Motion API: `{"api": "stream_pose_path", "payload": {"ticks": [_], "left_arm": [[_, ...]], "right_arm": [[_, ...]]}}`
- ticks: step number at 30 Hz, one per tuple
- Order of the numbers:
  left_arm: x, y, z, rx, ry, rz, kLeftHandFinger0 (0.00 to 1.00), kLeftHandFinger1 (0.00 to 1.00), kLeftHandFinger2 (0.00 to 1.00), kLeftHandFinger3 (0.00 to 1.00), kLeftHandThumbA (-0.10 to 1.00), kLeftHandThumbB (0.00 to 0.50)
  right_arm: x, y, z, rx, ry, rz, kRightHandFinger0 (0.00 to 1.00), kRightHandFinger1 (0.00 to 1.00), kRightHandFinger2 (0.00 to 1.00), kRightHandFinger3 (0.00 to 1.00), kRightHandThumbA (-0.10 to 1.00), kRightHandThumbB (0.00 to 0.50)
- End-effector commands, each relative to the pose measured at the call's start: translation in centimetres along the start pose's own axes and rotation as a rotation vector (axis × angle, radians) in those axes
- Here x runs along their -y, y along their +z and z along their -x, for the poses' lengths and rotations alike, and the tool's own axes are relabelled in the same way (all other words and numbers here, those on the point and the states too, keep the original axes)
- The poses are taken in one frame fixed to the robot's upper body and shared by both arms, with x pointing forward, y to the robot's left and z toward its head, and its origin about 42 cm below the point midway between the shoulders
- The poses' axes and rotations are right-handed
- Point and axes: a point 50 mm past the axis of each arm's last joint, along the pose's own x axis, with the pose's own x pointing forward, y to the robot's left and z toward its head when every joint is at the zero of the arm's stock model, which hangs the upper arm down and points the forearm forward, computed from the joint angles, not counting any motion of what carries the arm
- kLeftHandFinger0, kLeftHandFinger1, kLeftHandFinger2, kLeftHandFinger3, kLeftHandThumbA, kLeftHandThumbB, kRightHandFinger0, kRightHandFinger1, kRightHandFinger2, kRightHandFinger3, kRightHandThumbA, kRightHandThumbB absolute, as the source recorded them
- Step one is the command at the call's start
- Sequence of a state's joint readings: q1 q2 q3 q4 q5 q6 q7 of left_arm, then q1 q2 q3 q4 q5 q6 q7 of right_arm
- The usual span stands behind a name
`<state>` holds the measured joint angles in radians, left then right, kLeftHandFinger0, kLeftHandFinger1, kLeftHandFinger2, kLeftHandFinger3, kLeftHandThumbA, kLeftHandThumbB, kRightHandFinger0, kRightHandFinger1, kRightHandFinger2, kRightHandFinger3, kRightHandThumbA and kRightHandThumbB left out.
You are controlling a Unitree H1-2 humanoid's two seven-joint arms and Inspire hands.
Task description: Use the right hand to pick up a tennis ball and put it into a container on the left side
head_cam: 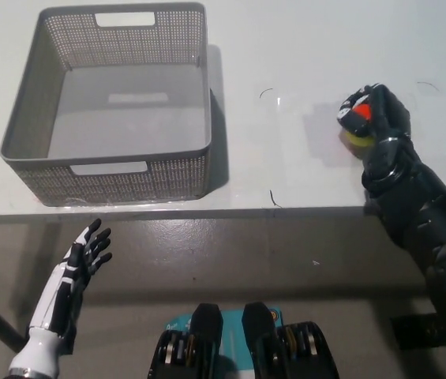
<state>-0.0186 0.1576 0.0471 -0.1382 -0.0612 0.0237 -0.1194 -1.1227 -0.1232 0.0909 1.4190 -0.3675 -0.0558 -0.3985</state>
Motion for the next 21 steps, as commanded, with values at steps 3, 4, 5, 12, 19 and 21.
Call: {"api": "stream_pose_path", "payload": {"ticks": [3, 4, 5, 12, 19, 21], "left_arm": [[-0.7, 1.3, -0.9, 0.062, 0.003, -0.007, 1.00, 1.00, 1.00, 1.00, 1.00, 0.003], [-0.7, 1.3, -0.8, 0.063, 0.007, -0.008, 1.00, 1.00, 1.00, 1.00, 1.00, 0.003], [-0.7, 1.3, -0.9, 0.063, 0.007, -0.010, 1.00, 1.00, 1.00, 1.00, 1.00, 0.004], [-0.8, 1.2, -0.8, 0.054, 0.010, -0.006, 1.00, 1.00, 1.00, 1.00, 1.00, 0.004], [-0.8, 1.1, -0.7, 0.055, 0.013, -0.005, 1.00, 1.00, 1.00, 1.00, 1.00, 0.016], [-0.8, 1.2, -0.8, 0.053, 0.011, -0.002, 1.00, 1.00, 1.00, 1.00, 1.00, 0.010]], "right_arm": [[2.1, 4.7, -0.9, 0.075, -0.141, -0.420, 0.02, 0.22, 0.66, 0.68, -0.10, 0.222], [2.2, 5.1, -1.0, 0.074, -0.139, -0.500, 0.00, 0.17, 0.62, 0.67, -0.10, 0.215], [2.4, 5.7, -1.1, 0.059, -0.130, -0.616, 0.00, 0.10, 0.59, 0.64, -0.10, 0.196], [2.8, 9.1, -1.4, 0.072, -0.019, -1.208, 0.00, 0.22, 0.68, 0.60, -0.10, 0.205], [3.0, 11.9, -1.4, 0.087, 0.067, -1.450, 0.00, 0.27, 0.77, 0.71, -0.10, 0.116], [3.1, 12.7, -1.4, 0.099, 0.094, -1.475, 0.00, 0.36, 0.82, 0.76, -0.10, 0.096]]}}
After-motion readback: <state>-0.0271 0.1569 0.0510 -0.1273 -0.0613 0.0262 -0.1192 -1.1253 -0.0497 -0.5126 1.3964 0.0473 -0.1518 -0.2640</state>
